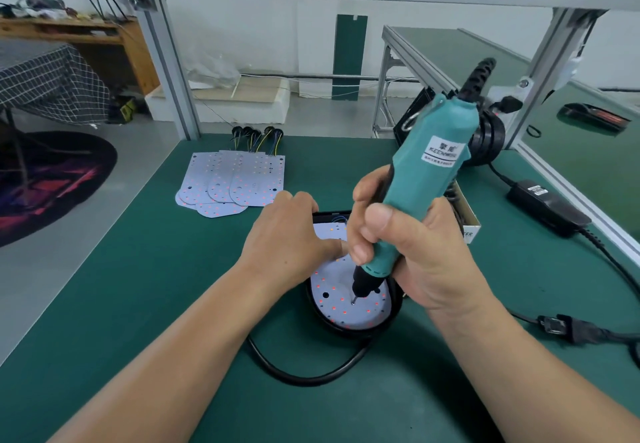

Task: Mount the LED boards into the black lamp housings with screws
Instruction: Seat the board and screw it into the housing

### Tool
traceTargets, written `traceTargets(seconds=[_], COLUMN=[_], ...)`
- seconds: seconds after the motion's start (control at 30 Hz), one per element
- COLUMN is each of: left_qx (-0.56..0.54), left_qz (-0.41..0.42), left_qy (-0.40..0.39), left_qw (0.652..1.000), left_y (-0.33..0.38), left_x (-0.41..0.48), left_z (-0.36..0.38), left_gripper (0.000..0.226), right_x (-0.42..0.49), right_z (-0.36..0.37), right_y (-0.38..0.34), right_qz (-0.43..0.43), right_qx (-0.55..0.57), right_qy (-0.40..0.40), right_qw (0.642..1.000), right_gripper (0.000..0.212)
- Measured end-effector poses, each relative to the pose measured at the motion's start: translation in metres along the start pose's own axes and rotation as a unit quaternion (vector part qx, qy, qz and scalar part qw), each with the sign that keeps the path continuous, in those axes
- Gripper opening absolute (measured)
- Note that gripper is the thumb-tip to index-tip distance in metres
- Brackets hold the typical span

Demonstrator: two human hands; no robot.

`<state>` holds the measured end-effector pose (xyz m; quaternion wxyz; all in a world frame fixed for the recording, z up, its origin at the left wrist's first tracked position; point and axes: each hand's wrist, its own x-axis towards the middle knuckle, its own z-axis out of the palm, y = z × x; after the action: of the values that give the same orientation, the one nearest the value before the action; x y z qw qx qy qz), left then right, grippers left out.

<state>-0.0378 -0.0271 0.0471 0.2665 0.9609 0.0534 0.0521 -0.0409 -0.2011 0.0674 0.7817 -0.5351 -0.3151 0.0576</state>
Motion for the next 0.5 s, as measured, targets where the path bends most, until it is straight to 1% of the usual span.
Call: traceTargets(seconds=[0.1, 0.17, 0.23, 0.3, 0.33, 0.37, 0.43, 0.47, 0.5], left_qx=[-0.005, -0.007, -0.004, -0.004, -0.010, -0.023, -0.084, -0.132, -0.199], left_qz=[0.000, 0.000, -0.001, 0.005, 0.008, 0.009, -0.009, -0.032, -0.066], left_qy=[0.006, 0.007, 0.008, 0.009, 0.009, 0.005, -0.007, -0.007, 0.006], left_qw=[1.000, 1.000, 1.000, 1.000, 1.000, 1.000, 0.996, 0.991, 0.978], left_y=[0.001, 0.001, 0.002, 0.001, -0.001, -0.003, -0.008, -0.010, -0.012], left_x=[0.000, -0.001, -0.001, -0.001, -0.002, -0.002, 0.001, 0.003, 0.007], left_z=[0.001, 0.000, 0.000, 0.001, 0.002, 0.003, 0.005, 0.005, 0.003], left_gripper=[0.054, 0.054, 0.052, 0.050, 0.051, 0.054, 0.060, 0.055, 0.044], right_x=[-0.002, -0.004, -0.004, -0.004, -0.004, -0.003, -0.001, 0.000, 0.002], right_z=[-0.005, -0.007, -0.007, -0.005, -0.004, -0.004, -0.007, -0.011, -0.017], right_y=[-0.006, -0.009, -0.012, -0.014, -0.014, -0.014, -0.013, -0.012, -0.012], right_qz=[-0.014, -0.028, -0.043, -0.058, -0.068, -0.075, -0.062, -0.050, -0.041], right_qx=[0.038, 0.028, 0.006, 0.018, 0.033, 0.053, 0.118, 0.157, 0.188], right_qy=[0.005, -0.004, -0.055, -0.118, -0.121, -0.099, -0.012, 0.036, 0.084], right_qw=[0.999, 0.999, 0.998, 0.991, 0.990, 0.991, 0.991, 0.986, 0.978], right_gripper=[0.021, 0.023, 0.026, 0.026, 0.024, 0.023, 0.019, 0.015, 0.011])
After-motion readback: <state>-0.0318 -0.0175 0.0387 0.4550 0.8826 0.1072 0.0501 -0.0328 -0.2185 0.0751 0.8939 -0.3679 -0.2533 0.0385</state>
